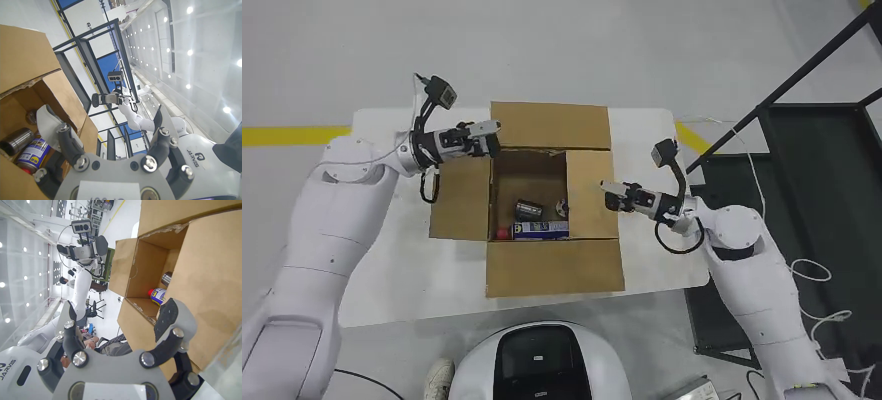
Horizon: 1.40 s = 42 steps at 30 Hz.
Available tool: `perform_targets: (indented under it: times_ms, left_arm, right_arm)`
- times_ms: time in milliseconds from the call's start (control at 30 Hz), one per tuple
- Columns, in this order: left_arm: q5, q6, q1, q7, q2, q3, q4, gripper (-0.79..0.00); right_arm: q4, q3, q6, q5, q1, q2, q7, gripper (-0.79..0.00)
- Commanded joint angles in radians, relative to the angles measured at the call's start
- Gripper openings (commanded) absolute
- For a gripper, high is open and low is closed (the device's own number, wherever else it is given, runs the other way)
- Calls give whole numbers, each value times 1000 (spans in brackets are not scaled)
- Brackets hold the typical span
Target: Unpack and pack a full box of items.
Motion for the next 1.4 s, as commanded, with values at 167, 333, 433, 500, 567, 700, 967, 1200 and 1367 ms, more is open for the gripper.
perform_targets:
  times_ms: [167,333,433,500,567,700,967,1200,1367]
  left_arm:
    - [-29,12,-56,-26,-65,139,40,0]
    - [-3,-59,-75,23,-103,198,95,0]
    - [-3,-59,-75,23,-103,198,95,0]
    - [-3,-59,-75,23,-103,198,95,0]
    - [-3,-59,-75,23,-103,198,95,0]
    - [-3,-59,-75,23,-103,198,95,0]
    - [-3,-59,-75,23,-103,198,95,0]
    - [70,8,-56,86,-112,232,59,0]
    - [177,59,-50,139,-134,292,65,0]
  right_arm:
    - [4,60,-11,110,-53,7,7,0]
    - [10,63,-10,122,-53,7,8,0]
    - [10,63,-10,122,-53,7,8,0]
    - [10,63,-10,122,-53,7,8,0]
    - [10,63,-10,122,-53,7,8,0]
    - [10,63,-10,122,-53,7,8,0]
    - [10,63,-10,122,-53,7,8,0]
    - [10,63,-10,122,-53,7,8,0]
    - [2,63,9,122,-64,7,-20,0]
